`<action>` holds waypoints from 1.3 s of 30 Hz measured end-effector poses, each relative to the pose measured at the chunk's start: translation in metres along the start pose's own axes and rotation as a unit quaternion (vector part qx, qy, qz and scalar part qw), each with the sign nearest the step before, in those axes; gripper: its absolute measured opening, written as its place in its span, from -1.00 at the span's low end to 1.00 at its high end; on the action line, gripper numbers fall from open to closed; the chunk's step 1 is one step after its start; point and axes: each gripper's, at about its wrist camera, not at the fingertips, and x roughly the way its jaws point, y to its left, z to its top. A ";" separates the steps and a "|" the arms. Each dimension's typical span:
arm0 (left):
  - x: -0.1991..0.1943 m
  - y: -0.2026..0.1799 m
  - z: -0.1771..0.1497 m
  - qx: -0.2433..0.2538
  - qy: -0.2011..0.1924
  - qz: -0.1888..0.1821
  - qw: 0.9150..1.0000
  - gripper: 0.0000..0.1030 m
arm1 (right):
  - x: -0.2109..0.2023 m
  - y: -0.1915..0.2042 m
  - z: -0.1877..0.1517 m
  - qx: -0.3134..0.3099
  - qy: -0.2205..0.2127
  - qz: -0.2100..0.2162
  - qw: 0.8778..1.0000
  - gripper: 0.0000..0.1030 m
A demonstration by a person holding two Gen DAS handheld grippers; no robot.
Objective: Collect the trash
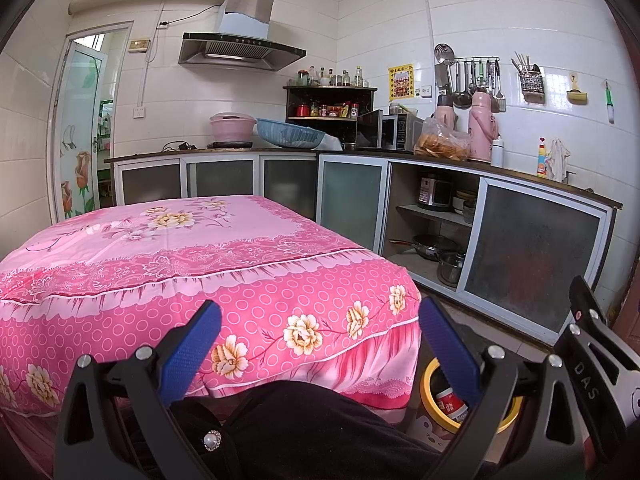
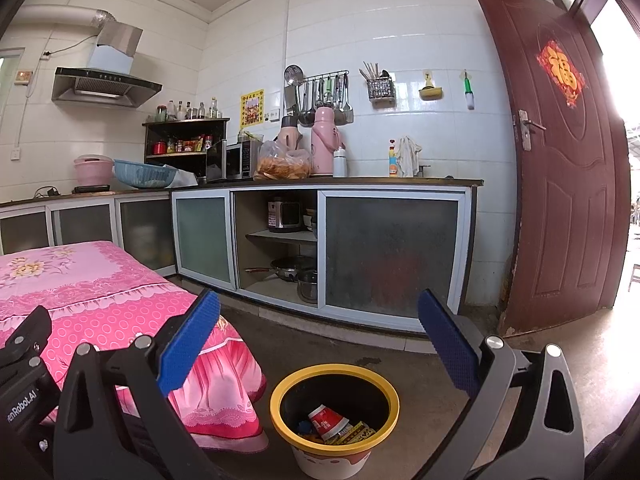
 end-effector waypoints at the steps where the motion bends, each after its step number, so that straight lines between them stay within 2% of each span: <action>1: 0.000 0.000 0.000 0.000 0.000 0.000 1.000 0.85 | 0.000 0.000 0.000 0.000 0.001 0.000 1.000 0.84; 39: 0.004 0.004 -0.002 0.001 0.009 -0.007 1.000 0.85 | 0.001 0.001 -0.001 0.001 0.003 -0.003 1.000 0.84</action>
